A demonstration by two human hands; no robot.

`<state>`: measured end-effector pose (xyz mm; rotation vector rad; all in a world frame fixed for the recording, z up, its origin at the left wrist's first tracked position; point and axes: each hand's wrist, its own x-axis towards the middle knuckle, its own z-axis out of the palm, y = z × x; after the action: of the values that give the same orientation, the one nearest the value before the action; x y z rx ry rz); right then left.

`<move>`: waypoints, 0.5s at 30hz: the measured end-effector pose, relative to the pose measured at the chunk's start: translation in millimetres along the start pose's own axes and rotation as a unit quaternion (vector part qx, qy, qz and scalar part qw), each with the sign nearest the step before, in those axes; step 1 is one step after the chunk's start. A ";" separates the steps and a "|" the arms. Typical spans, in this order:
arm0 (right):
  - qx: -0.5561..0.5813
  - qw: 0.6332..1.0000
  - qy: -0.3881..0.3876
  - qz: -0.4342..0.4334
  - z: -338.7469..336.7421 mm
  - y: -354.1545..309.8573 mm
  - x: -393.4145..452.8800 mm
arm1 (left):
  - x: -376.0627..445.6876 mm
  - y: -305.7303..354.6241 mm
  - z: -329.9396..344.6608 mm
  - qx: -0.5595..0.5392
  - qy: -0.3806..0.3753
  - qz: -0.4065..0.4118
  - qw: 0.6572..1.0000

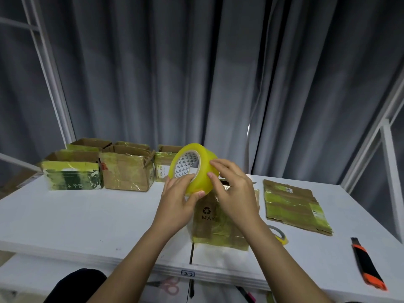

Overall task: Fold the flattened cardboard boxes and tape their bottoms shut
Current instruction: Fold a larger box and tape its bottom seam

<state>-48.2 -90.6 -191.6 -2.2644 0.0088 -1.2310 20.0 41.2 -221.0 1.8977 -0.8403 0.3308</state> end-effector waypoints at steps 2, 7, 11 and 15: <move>0.007 1.000 0.001 0.003 -3.9 -0.1 -1.2 | -1.8 1.5 -0.4 -0.002 -0.010 -0.001 1.000; 0.099 0.991 0.014 0.085 -21.2 -0.8 9.0 | -6.1 7.9 -4.2 -0.015 -0.038 0.018 0.999; 0.088 0.993 0.030 0.075 -26.6 -3.5 12.6 | -5.5 13.1 -6.3 -0.004 -0.035 0.037 0.999; 0.000 1.000 0.007 0.006 -19.2 -5.7 13.7 | -6.3 19.5 -7.9 0.023 -0.026 0.055 0.998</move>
<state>-56.6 -98.3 -170.2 -2.2523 0.0278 -1.2388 3.2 45.5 -207.5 1.9141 -0.9817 0.3721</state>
